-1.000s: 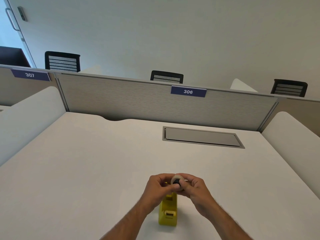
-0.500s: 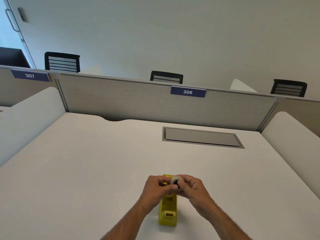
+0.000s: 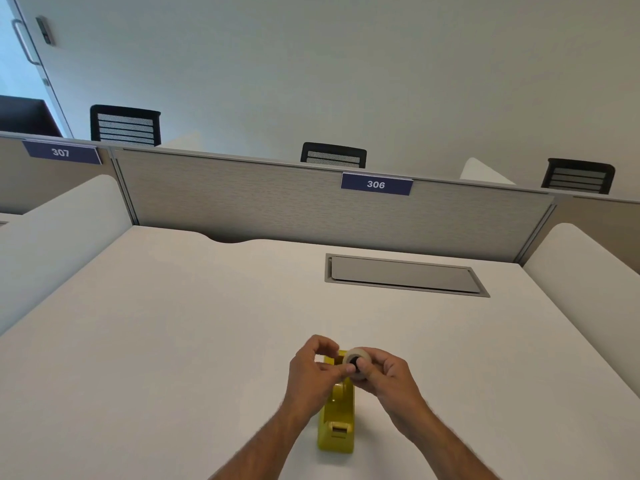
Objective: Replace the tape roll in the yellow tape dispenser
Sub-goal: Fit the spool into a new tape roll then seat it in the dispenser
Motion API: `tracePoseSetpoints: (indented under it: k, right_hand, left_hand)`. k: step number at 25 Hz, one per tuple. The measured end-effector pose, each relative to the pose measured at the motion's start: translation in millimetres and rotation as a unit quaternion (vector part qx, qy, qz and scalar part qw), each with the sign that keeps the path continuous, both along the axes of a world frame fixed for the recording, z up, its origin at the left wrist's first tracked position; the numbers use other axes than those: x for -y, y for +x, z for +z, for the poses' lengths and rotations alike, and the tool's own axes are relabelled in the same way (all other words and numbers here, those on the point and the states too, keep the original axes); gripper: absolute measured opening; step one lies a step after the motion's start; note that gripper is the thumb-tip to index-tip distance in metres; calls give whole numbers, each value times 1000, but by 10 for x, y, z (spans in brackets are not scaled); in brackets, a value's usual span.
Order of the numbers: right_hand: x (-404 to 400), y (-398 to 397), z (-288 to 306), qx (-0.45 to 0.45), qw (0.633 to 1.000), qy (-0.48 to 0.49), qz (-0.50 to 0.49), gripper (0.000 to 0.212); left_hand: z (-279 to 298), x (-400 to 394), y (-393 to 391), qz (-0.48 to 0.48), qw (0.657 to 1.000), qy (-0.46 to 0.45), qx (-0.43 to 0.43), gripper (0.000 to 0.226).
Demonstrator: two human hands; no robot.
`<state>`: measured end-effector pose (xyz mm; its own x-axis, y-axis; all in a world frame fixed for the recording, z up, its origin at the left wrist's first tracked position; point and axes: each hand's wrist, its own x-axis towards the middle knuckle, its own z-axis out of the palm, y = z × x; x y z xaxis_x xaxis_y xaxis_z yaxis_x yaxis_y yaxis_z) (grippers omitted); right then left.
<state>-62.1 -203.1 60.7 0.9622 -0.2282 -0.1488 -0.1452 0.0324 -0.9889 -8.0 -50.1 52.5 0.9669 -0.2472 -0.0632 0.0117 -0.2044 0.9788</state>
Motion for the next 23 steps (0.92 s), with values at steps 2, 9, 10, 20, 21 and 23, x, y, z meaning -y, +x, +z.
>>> tracePoseSetpoints:
  k: [2, 9, 10, 20, 21, 23]
  right_hand:
    - [-24, 16, -6, 7, 1000, 9, -18, 18]
    - [-88, 52, -15, 1, 999, 31, -24, 22]
    - [-69, 59, -17, -12, 999, 41, -19, 28]
    - [-11, 119, -91, 1, 986, -165, 21, 44]
    - [-17, 127, -97, 5, 982, -185, 23, 45]
    - [-30, 144, -114, 13, 974, -224, 16, 45]
  left_hand:
    - [-12, 23, 13, -22, 999, 18, 45, 18]
    - [12, -5, 61, -23, 996, 36, 76, 19]
    - [14, -24, 86, -29, 997, 34, 70, 21]
    - [-27, -86, 176, -46, 997, 53, 31, 20]
    - [-39, -92, 183, -45, 997, 53, 30, 20]
    - [-57, -108, 195, -42, 997, 56, 28, 22]
